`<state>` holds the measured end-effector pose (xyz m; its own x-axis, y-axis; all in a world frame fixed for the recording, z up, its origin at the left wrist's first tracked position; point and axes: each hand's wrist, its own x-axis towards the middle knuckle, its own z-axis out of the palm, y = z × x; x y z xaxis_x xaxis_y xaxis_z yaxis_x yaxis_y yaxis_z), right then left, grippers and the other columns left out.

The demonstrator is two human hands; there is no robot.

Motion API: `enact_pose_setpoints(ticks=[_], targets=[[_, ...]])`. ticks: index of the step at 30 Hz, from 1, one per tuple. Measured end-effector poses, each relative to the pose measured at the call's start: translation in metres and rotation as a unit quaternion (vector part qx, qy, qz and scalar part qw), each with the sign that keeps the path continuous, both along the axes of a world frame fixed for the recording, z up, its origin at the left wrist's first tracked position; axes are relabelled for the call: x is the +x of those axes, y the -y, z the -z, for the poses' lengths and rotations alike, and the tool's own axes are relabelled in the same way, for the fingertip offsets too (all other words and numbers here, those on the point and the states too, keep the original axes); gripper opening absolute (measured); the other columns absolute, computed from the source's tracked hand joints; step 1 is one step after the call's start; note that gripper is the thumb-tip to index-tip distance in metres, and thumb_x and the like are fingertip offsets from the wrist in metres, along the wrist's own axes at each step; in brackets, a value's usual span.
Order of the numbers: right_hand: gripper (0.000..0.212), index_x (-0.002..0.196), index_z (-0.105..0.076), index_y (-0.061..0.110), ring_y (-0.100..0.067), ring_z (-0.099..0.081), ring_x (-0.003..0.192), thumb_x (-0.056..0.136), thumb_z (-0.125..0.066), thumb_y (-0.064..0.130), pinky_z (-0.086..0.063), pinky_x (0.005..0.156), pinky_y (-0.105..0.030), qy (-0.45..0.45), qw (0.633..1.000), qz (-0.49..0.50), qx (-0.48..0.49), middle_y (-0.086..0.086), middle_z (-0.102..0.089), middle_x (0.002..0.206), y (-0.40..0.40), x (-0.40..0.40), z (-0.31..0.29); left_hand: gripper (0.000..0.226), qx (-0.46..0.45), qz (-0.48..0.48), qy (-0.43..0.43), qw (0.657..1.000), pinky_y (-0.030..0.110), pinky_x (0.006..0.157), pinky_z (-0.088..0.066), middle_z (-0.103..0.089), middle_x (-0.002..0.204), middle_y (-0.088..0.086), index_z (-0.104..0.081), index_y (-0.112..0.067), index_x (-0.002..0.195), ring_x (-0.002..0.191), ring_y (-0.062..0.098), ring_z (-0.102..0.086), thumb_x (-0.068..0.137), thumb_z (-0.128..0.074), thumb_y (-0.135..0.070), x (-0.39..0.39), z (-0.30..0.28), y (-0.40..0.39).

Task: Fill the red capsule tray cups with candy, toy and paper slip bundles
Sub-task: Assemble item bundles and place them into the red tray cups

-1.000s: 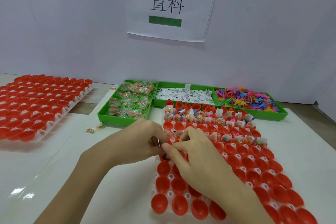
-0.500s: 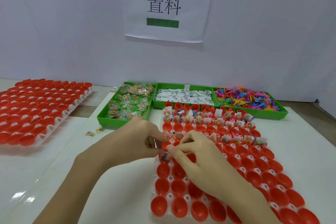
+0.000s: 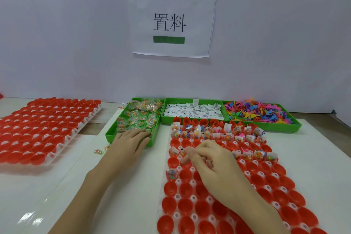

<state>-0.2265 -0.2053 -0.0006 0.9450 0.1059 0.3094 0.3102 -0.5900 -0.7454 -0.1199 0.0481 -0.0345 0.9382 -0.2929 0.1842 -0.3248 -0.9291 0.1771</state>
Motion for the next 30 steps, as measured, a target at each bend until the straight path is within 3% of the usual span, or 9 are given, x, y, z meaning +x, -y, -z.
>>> enact_pose_setpoints(ticks=[4, 6, 9, 12, 16, 19, 22, 27, 30], targets=[[0.039, 0.081, -0.078, 0.034, 0.001, -0.054, 0.064, 0.099, -0.049, 0.053, -0.041, 0.067, -0.012, -0.001, 1.000, 0.013, 0.014, 0.010, -0.059, 0.087, 0.005, 0.003, 0.000, 0.024, -0.090, 0.029, 0.062, 0.994, 0.034, 0.086, -0.052, -0.074, 0.110, -0.002, -0.075, -0.015, 0.114, 0.101, 0.022, -0.069, 0.102, -0.060, -0.028, -0.002, -0.006, -0.001], [0.040, 0.081, -0.078, 0.033, 0.001, -0.054, 0.064, 0.098, -0.048, 0.053, -0.040, 0.068, -0.011, 0.000, 1.000, 0.018, 0.011, 0.011, -0.057, 0.086, 0.006, 0.003, -0.001, 0.015, -0.124, 0.019, 0.077, 0.989, 0.031, 0.081, -0.053, -0.078, 0.103, -0.005, -0.078, -0.016, 0.108, 0.093, 0.017, -0.072, 0.096, -0.069, -0.018, -0.003, -0.009, -0.001], [0.041, 0.082, -0.077, 0.032, 0.003, -0.054, 0.067, 0.098, -0.046, 0.054, -0.040, 0.069, -0.011, -0.002, 1.000, 0.023, 0.001, 0.012, -0.056, 0.086, 0.007, 0.003, 0.000, 0.017, -0.148, 0.016, 0.079, 0.986, 0.029, 0.081, -0.053, -0.079, 0.104, -0.007, -0.080, -0.019, 0.109, 0.095, 0.016, -0.073, 0.096, -0.069, -0.016, -0.006, -0.010, -0.002], [0.040, 0.083, -0.077, 0.031, 0.005, -0.054, 0.066, 0.100, -0.047, 0.052, -0.041, 0.070, -0.010, 0.002, 1.000, 0.024, -0.002, 0.013, -0.056, 0.087, 0.008, 0.004, 0.000, 0.018, -0.169, 0.009, 0.083, 0.982, 0.027, 0.091, -0.048, -0.071, 0.127, 0.000, -0.081, -0.020, 0.110, 0.115, 0.019, -0.069, 0.095, -0.070, -0.016, -0.006, -0.011, -0.002], [0.038, 0.083, -0.077, 0.031, 0.005, -0.057, 0.069, 0.102, -0.049, 0.048, -0.041, 0.071, -0.010, 0.007, 1.000, 0.027, -0.005, 0.013, -0.058, 0.088, 0.011, 0.004, -0.001, 0.025, -0.200, 0.015, 0.086, 0.976, 0.045, 0.116, -0.038, -0.045, 0.156, 0.002, -0.078, -0.019, 0.116, 0.142, 0.023, -0.043, 0.092, -0.072, -0.016, -0.006, -0.009, 0.001], [0.037, 0.082, -0.077, 0.032, 0.006, -0.057, 0.069, 0.101, -0.049, 0.047, -0.041, 0.071, -0.009, 0.014, 0.999, 0.033, 0.003, 0.012, -0.060, 0.089, 0.014, 0.005, -0.001, 0.024, -0.181, 0.003, 0.150, 0.972, 0.046, 0.102, -0.048, -0.063, 0.139, 0.006, -0.079, -0.020, 0.114, 0.129, 0.030, -0.053, 0.090, -0.074, -0.017, -0.006, -0.008, 0.002], [0.036, 0.084, -0.077, 0.034, 0.003, -0.057, 0.070, 0.101, -0.049, 0.047, -0.040, 0.069, -0.009, 0.022, 0.999, 0.040, 0.004, 0.010, -0.062, 0.087, 0.017, 0.008, 0.000, 0.019, -0.169, 0.013, 0.210, 0.963, 0.041, 0.075, -0.053, -0.072, 0.101, 0.002, -0.082, -0.016, 0.106, 0.095, 0.028, -0.061, 0.088, -0.077, -0.012, -0.004, -0.006, 0.001], [0.034, 0.083, -0.076, 0.038, -0.004, -0.055, 0.063, 0.100, -0.049, 0.051, -0.040, 0.063, -0.013, 0.029, 0.998, 0.051, 0.003, 0.010, -0.060, 0.083, 0.021, 0.012, 0.005, 0.008, -0.162, -0.007, 0.202, 0.966, 0.045, 0.069, -0.053, -0.075, 0.081, 0.008, -0.080, -0.008, 0.096, 0.077, 0.035, -0.065, 0.090, -0.075, -0.008, 0.001, 0.001, -0.005], [0.033, 0.085, -0.076, 0.037, -0.002, -0.060, 0.073, 0.101, -0.049, 0.048, -0.042, 0.066, -0.012, 0.032, 0.998, 0.050, 0.004, 0.013, -0.067, 0.091, 0.022, 0.013, 0.003, 0.005, -0.167, -0.032, 0.225, 0.960, 0.040, 0.064, -0.050, -0.071, 0.077, 0.008, -0.077, -0.011, 0.094, 0.074, 0.035, -0.062, 0.092, -0.074, -0.014, -0.003, -0.001, 0.000]])
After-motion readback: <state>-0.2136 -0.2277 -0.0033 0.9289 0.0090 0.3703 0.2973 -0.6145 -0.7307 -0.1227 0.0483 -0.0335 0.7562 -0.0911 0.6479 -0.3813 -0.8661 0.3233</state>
